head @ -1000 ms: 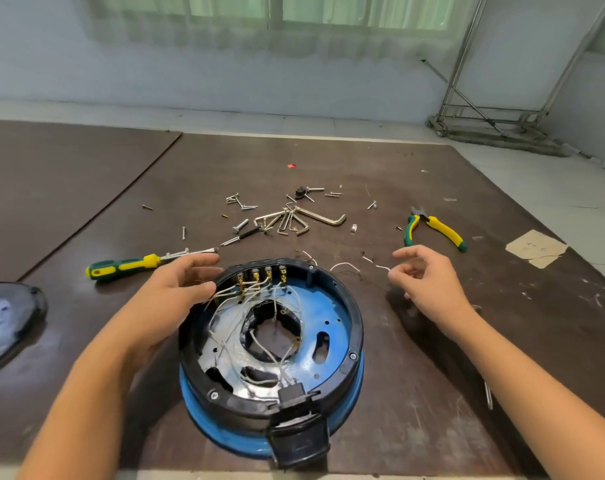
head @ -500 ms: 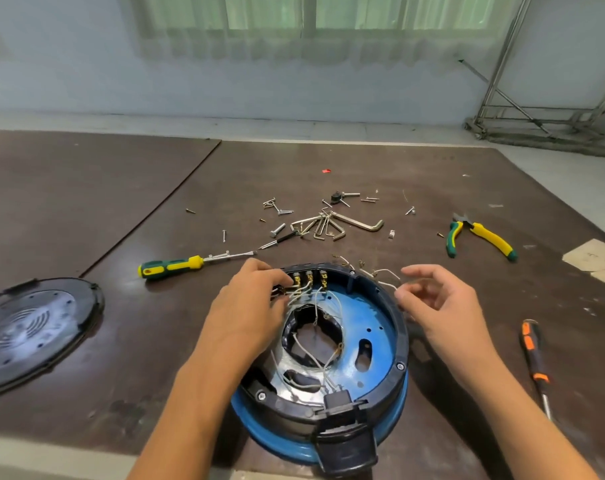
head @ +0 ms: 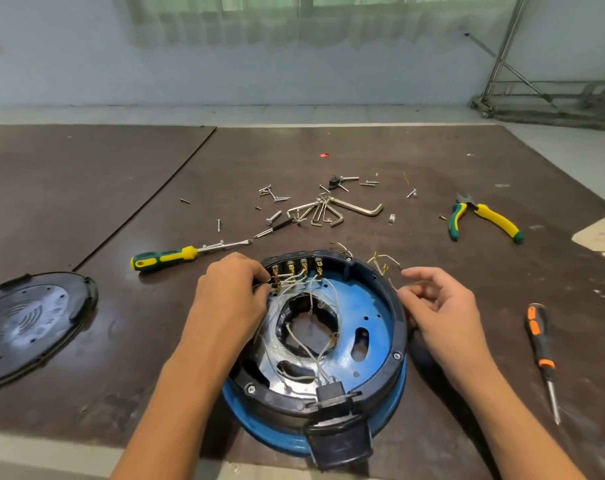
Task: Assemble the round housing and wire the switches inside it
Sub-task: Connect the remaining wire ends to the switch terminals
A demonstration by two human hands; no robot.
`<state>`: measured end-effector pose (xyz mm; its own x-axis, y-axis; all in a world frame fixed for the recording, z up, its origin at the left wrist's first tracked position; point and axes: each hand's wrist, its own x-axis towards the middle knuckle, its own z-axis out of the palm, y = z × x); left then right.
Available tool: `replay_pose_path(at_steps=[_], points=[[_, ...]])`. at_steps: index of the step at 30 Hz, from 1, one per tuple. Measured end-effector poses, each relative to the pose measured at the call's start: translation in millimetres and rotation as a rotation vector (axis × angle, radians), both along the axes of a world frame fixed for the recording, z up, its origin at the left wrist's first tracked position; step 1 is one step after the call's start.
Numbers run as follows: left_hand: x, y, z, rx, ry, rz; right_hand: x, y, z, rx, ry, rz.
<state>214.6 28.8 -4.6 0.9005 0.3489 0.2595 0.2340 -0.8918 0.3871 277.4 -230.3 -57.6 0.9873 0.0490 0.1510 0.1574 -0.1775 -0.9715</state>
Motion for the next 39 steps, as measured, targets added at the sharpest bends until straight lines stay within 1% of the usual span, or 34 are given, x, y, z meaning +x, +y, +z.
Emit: replay_pose_path(at_steps=[4, 11, 21, 27, 33, 39], points=[[-1.0, -2.4, 2.1, 0.009, 0.025, 0.015, 2.8, -3.2, -1.4, 0.054, 0.073, -0.014], [-0.5, -3.5, 0.6, 0.007, 0.049, 0.014, 3.1, -0.2, -3.9, -0.092, 0.038, 0.008], [-0.2, -2.8, -0.6, 0.013, 0.043, 0.005, 3.5, -1.1, -5.5, -0.168, 0.033, 0.013], [-1.2, -2.1, -2.8, 0.01, 0.008, -0.004, 1.7, 1.3, -3.8, -0.115, -0.016, 0.009], [-0.5, -2.3, -4.2, 0.034, -0.007, -0.019, 0.9, 3.9, -0.8, -0.018, -0.129, -0.031], [1.3, -2.6, -5.0, 0.076, -0.003, -0.029, 1.2, 2.9, -1.8, -0.005, -0.148, -0.047]])
